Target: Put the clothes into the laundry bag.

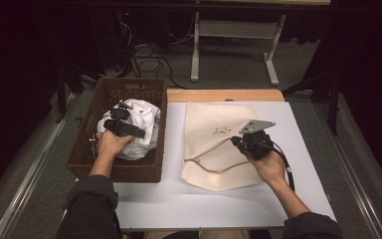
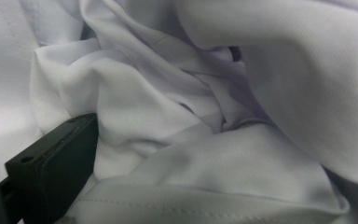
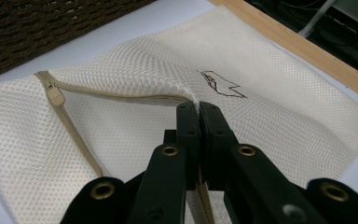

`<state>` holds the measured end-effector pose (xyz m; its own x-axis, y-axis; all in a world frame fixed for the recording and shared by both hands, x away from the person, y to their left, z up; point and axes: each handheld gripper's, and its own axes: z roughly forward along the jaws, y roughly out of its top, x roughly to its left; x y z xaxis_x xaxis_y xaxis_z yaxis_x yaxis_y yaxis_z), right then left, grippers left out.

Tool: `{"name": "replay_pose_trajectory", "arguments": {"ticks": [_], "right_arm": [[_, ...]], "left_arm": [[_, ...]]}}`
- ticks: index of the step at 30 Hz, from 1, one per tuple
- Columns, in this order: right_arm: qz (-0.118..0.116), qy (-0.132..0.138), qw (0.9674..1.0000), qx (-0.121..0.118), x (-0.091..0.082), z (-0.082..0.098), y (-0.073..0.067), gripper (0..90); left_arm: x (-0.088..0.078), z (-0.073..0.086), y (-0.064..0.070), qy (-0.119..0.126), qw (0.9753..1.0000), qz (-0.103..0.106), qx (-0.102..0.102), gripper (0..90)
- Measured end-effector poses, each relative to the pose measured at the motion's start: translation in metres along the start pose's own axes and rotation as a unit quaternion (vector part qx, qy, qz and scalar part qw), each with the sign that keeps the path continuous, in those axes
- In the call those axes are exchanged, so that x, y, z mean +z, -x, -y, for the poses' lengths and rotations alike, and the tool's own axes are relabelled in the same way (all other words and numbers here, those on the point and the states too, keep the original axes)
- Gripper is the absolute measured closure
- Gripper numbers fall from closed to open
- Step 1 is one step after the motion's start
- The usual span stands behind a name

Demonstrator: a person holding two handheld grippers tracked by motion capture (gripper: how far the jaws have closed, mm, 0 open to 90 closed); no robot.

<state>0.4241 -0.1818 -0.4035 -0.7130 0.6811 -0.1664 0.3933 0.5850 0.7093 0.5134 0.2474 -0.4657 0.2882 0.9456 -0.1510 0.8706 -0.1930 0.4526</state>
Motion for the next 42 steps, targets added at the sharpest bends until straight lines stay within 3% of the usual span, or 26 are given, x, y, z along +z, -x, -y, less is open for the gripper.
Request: {"name": "replay_pose_trajectory", "arguments": {"ticks": [11, 16, 20, 27, 34, 37, 39, 42], "right_arm": [[-0.003, -0.005, 1.0, -0.002, 0.002, 0.0, -0.002, 88.4], [-0.003, -0.004, 1.0, -0.001, 0.003, 0.002, -0.002, 88.4], [-0.002, -0.005, 1.0, 0.0, 0.002, 0.001, -0.004, 88.4], [-0.005, -0.002, 1.0, 0.0, 0.002, 0.003, -0.001, 88.3], [-0.007, 0.001, 1.0, -0.007, 0.004, 0.002, -0.002, 88.5], [-0.013, -0.004, 0.9999, 0.0, 0.006, 0.003, -0.002, 88.5], [-0.012, -0.007, 0.9999, -0.007, 0.007, 0.003, -0.003, 88.5], [-0.012, -0.001, 0.9999, -0.004, 0.007, 0.004, -0.004, 88.5]], "left_arm": [[0.01, 0.002, 0.003, -0.029, 0.9996, -0.004, 0.006, 1.1], [0.017, 0.0, 0.012, -0.055, 0.9973, -0.037, 0.03, 1.6], [0.02, 0.001, 0.011, -0.065, 0.9972, -0.03, 0.023, 3.2], [0.016, 0.001, 0.013, -0.08, 0.9965, -0.01, 0.021, 23.4], [0.01, 0.0, 0.016, -0.084, 0.996, -0.005, 0.03, 48.3], [0.005, -0.002, 0.014, -0.081, 0.9964, 0.002, 0.027, 56.4], [0.0, -0.003, 0.014, -0.076, 0.9969, 0.006, 0.022, 59.2], [-0.015, -0.005, 0.018, -0.048, 0.9983, -0.008, 0.031, 61.9]]}}
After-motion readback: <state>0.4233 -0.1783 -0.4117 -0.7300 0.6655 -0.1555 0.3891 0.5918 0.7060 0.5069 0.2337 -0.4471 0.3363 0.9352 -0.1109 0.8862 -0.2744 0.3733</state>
